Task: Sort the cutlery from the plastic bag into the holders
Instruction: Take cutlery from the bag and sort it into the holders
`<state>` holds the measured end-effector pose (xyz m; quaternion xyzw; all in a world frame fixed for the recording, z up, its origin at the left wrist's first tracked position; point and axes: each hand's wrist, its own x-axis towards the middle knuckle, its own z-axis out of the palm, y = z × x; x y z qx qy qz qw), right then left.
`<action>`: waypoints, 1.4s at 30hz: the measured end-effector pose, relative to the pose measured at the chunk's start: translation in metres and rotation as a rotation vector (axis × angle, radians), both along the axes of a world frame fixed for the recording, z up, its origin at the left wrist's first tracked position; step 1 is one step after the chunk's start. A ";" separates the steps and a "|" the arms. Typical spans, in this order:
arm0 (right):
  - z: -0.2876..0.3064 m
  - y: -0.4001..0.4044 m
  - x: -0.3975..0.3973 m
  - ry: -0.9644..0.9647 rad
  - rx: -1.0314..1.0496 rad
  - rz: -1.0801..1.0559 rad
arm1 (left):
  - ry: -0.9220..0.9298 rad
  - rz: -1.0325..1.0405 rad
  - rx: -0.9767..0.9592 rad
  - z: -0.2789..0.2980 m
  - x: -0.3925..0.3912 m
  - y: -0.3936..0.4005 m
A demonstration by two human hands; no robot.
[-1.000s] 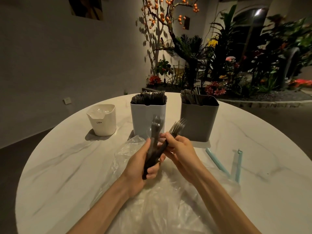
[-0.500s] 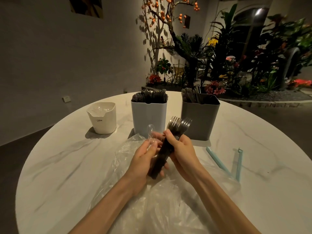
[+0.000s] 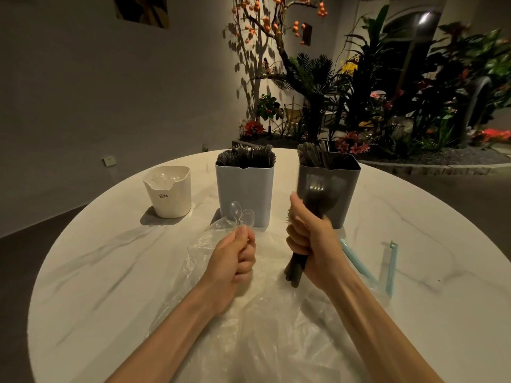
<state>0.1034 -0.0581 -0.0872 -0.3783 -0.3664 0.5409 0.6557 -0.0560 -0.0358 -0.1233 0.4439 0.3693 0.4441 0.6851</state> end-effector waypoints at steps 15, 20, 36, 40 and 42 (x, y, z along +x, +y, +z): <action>0.111 0.049 -0.012 -0.164 0.197 -0.094 | -0.072 0.024 -0.173 -0.008 -0.001 0.004; 0.149 0.115 -0.017 -0.261 0.237 -0.135 | -0.144 -0.028 -0.189 -0.004 -0.004 0.013; 0.140 0.154 -0.006 -0.292 0.196 -0.313 | 0.062 0.114 0.136 0.041 -0.012 0.032; 0.134 0.161 0.001 -0.294 0.145 -0.408 | 0.275 0.218 0.411 0.096 -0.010 0.068; 0.129 0.165 0.000 -0.282 0.111 -0.384 | 0.406 0.305 0.512 0.119 -0.008 0.082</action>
